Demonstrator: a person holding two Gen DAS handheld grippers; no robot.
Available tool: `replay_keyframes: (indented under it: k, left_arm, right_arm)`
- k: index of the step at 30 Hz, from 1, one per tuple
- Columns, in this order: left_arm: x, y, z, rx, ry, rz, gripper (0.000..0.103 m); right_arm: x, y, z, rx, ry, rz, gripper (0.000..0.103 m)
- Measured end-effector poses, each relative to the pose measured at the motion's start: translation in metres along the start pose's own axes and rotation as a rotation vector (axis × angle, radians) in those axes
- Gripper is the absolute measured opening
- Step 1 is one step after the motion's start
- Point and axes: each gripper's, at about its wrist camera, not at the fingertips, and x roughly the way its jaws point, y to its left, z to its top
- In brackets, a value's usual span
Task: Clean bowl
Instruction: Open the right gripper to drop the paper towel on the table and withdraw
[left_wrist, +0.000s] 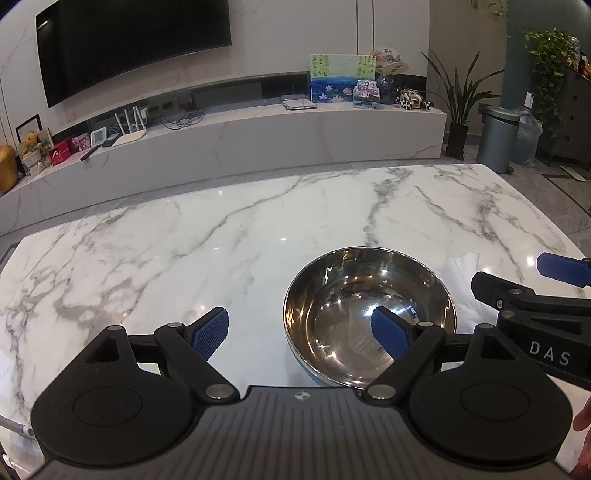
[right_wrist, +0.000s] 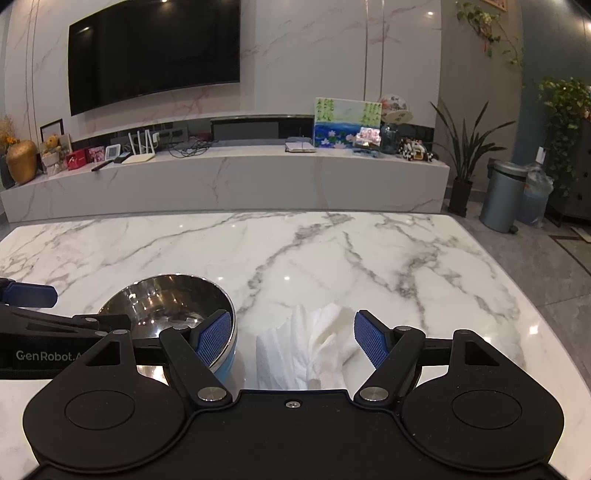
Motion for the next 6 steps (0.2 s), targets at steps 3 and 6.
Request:
replay_keyframes:
  k: [3,6]
  left_arm:
    - [0.0003,0.0,-0.0001,0.001,0.002,0.001,0.085]
    - [0.0002,0.0001,0.0001,0.001,0.002,0.0,0.085]
  right_arm:
    - [-0.0005,-0.0011,0.0003,0.003,-0.001,0.0,0.072]
    - [-0.0001,-0.0006,-0.0024,0.002,0.0,0.0,0.072]
